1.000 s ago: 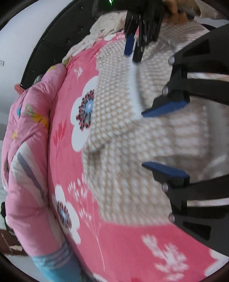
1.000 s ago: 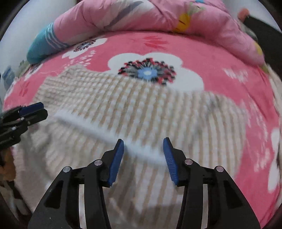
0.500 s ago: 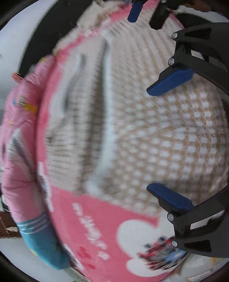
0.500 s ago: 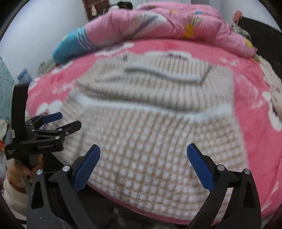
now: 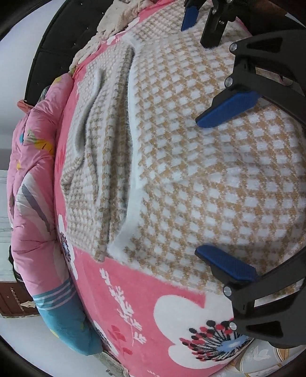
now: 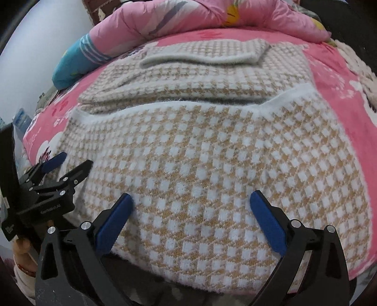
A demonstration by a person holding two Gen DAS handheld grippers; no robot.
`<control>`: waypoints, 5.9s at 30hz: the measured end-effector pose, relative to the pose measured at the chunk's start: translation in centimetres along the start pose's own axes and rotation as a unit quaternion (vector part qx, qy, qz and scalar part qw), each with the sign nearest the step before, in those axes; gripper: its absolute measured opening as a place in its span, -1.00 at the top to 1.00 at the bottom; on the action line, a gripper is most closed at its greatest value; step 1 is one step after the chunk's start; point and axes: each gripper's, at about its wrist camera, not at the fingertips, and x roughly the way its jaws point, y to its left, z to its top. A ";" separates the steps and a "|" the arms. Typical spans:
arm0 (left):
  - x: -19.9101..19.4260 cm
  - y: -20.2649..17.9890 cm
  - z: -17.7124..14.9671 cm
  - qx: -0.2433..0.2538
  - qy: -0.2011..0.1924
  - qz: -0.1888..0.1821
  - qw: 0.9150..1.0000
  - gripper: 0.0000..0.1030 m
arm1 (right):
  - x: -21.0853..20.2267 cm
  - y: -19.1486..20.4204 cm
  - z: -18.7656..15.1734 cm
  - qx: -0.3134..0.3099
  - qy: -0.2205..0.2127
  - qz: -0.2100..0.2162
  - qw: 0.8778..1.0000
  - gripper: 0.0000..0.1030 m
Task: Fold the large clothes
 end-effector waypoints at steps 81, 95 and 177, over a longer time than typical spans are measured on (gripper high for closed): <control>-1.0 2.5 0.5 -0.052 0.012 0.032 0.998 -0.91 | -2.1 2.9 2.6 -0.042 -0.055 -0.028 0.997 -0.79; -0.9 2.6 0.6 -0.057 0.014 0.028 0.998 -0.91 | -1.4 4.5 3.7 -0.038 -0.067 0.000 0.997 -0.41; 1.4 6.2 1.5 -0.036 0.004 -0.070 0.997 0.18 | 1.4 3.6 2.8 -0.034 -0.016 -0.027 0.999 -0.62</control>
